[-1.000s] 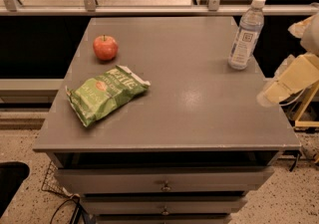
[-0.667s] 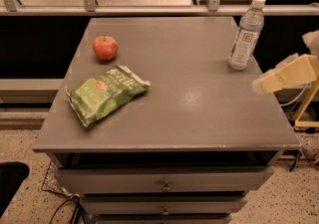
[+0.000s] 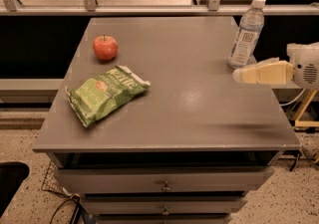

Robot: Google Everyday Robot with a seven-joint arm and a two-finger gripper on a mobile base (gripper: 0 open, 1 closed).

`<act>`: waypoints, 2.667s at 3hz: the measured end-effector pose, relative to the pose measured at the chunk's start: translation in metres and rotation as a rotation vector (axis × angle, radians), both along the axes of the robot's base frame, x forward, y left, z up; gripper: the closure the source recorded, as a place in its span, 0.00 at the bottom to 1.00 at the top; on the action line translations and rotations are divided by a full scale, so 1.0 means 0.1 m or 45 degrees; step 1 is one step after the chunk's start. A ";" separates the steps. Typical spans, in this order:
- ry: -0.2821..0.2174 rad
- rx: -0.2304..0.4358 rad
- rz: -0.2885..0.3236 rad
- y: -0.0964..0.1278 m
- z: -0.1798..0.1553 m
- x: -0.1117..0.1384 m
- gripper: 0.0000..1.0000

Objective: Move blue plastic bottle near green jalapeno chip bag

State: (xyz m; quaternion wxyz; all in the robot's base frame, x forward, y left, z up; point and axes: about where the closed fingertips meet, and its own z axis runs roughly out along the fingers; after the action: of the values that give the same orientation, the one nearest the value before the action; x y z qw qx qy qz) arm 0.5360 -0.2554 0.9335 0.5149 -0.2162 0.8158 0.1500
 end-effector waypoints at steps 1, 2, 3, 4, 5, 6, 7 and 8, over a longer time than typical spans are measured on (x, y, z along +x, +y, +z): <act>-0.081 0.000 -0.043 0.00 0.14 0.13 0.00; -0.079 0.000 -0.046 -0.01 0.13 0.13 0.00; -0.121 0.025 -0.069 -0.01 0.14 0.18 0.00; -0.270 0.161 -0.169 -0.35 0.26 0.34 0.00; -0.449 0.291 -0.191 -0.80 0.30 0.43 0.00; -0.601 0.325 -0.032 -0.76 0.13 0.69 0.00; -0.656 0.314 0.119 -0.58 0.04 0.91 0.00; -0.656 0.314 0.120 -0.58 0.04 0.92 0.00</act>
Offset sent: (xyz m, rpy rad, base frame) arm 0.0131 0.0022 0.0129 0.0039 -0.0637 -0.0266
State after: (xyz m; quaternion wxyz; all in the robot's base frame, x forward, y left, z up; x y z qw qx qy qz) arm 0.6275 -0.3136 0.9378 0.7201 -0.2205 0.6228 0.2118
